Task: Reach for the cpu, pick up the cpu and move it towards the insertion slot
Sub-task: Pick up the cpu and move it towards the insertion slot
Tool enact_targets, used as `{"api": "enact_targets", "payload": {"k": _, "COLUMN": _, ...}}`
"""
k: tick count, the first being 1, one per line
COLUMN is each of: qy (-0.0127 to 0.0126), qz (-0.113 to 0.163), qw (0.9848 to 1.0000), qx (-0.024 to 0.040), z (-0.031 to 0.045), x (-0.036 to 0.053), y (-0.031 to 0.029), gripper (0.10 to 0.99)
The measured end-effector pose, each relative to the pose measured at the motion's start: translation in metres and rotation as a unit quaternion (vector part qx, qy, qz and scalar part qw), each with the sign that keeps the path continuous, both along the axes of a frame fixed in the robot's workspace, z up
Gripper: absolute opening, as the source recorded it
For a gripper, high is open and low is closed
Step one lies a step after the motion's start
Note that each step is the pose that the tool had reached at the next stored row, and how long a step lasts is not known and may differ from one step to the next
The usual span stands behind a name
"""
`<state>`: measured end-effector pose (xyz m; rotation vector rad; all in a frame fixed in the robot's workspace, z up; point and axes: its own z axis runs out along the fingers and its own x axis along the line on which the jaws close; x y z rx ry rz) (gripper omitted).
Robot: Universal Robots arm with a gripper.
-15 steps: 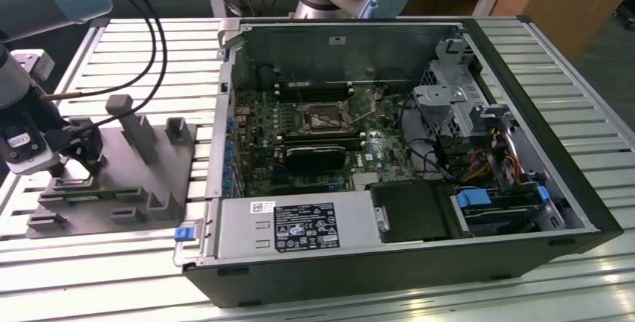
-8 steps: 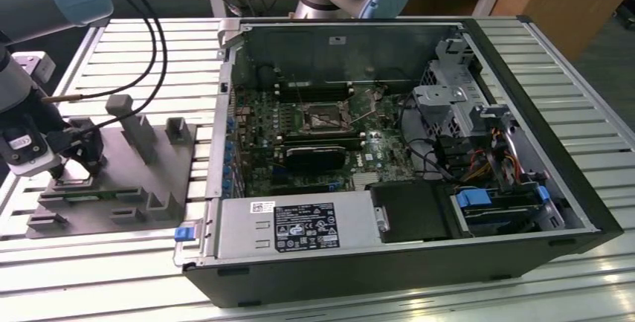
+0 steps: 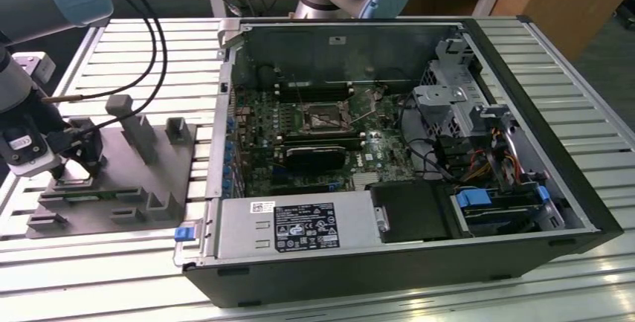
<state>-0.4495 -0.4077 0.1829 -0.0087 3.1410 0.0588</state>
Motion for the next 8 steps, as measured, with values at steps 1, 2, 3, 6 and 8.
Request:
{"api": "enact_targets", "payload": {"k": 1, "qy": 0.0000, "qz": 0.000, "qw": 1.0000, "qx": 0.0000, "z": -0.0001, "x": 0.0000, "y": 0.0000, "gripper": 0.541}}
{"api": "enact_targets", "payload": {"k": 2, "qy": -0.0001, "qz": 0.000, "qw": 1.0000, "qx": 0.0000, "z": -0.0002, "x": 0.0000, "y": 0.0000, "gripper": 0.541}}
{"api": "enact_targets", "payload": {"k": 3, "qy": 0.0000, "qz": 0.000, "qw": 1.0000, "qx": 0.0000, "z": -0.0002, "x": -0.0001, "y": 0.0000, "gripper": 0.541}}
{"api": "enact_targets", "payload": {"k": 6, "qy": 0.0000, "qz": 0.000, "qw": 1.0000, "qx": 0.0000, "z": -0.0004, "x": -0.0001, "y": 0.0000, "gripper": 0.541}}
{"api": "enact_targets", "payload": {"k": 8, "qy": -0.0003, "qz": 0.000, "qw": 1.0000, "qx": 0.0002, "z": 0.0005, "x": -0.0001, "y": 0.0001, "gripper": 0.541}}
